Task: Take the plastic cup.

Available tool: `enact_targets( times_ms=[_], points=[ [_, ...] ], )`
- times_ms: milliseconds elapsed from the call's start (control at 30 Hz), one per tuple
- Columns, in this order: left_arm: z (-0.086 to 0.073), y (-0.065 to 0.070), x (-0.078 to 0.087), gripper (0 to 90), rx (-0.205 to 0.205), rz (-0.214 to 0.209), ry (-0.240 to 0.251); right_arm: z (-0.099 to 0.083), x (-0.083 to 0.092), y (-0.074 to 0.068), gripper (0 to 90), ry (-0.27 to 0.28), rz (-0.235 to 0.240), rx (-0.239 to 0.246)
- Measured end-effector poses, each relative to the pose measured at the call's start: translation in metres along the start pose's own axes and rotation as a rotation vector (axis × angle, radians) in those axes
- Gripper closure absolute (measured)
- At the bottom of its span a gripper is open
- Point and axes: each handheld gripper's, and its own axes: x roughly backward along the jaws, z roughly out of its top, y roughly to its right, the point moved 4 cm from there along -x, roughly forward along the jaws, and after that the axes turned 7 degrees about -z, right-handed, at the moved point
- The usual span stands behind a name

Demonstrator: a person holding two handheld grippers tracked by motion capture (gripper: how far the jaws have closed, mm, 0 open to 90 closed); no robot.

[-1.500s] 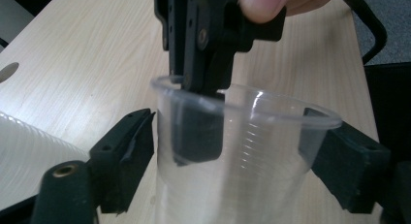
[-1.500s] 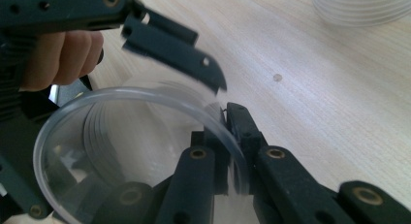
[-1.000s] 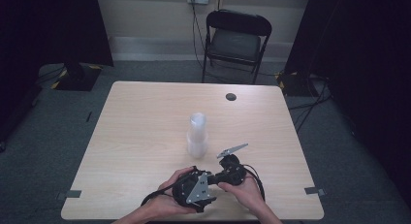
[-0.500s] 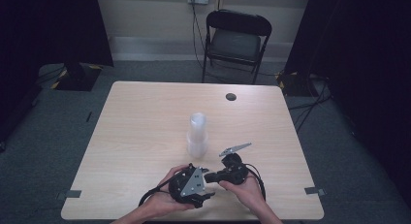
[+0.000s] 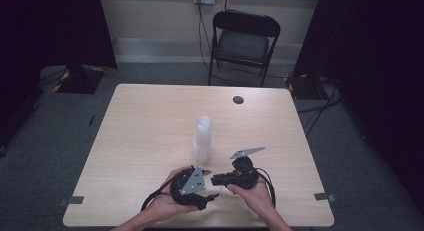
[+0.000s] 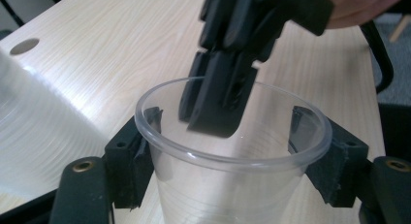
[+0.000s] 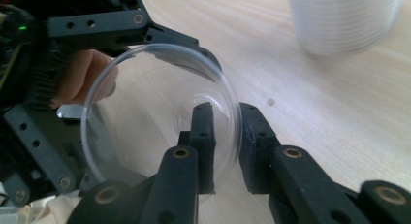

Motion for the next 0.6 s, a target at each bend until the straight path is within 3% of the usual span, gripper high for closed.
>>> enact_targets(
  times_ms=[200,533,600],
  points=[
    [-0.002,-0.007,0.005,28.2,0.047,0.014,0.022,0.006,0.010,0.001,72.3,0.098,0.007,-0.011],
    [-0.003,-0.012,0.007,28.3,0.109,0.025,0.032,0.009,0.020,0.003,64.6,0.180,0.020,-0.007],
    [-0.004,-0.013,0.009,28.3,0.125,0.021,0.022,0.010,0.024,0.005,63.4,0.207,0.003,-0.011]
  ],
)
